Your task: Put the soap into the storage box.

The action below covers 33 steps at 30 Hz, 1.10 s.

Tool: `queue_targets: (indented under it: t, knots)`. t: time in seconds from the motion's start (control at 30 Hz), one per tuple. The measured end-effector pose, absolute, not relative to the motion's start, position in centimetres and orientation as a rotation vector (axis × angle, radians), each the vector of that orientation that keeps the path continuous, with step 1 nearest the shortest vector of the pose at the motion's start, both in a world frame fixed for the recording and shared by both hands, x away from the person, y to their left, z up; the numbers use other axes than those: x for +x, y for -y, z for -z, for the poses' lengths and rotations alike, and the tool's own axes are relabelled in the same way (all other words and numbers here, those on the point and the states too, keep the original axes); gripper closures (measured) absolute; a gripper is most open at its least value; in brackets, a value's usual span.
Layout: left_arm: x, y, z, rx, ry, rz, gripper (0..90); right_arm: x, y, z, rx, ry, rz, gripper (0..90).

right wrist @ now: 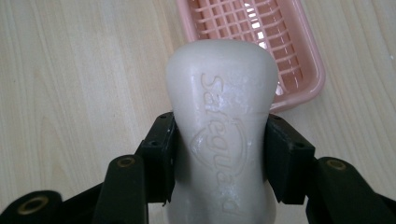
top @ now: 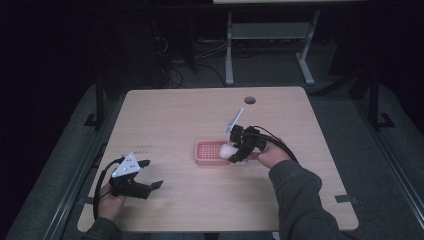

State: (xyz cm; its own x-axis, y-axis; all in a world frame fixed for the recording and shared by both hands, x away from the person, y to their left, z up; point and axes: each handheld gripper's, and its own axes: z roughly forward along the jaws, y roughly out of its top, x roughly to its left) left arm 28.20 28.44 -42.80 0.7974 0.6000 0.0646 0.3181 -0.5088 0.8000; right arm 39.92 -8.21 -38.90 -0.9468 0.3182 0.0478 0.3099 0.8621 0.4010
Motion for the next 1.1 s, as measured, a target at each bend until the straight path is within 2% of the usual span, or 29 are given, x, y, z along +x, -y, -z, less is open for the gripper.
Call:
queue_targets:
  t: [0.5, 1.1]
  knots:
    - [28.2, -28.5, 42.7, 2.139, -0.673, -0.425, 14.1, 41.2, 5.5, 38.0, 0.437, -3.013, -0.600, 48.7]
    - [28.3, -28.5, 42.7, 2.142, -0.670, -0.424, 14.0, 42.7, 3.0, 38.6, 0.412, -3.027, -0.565, 48.7]
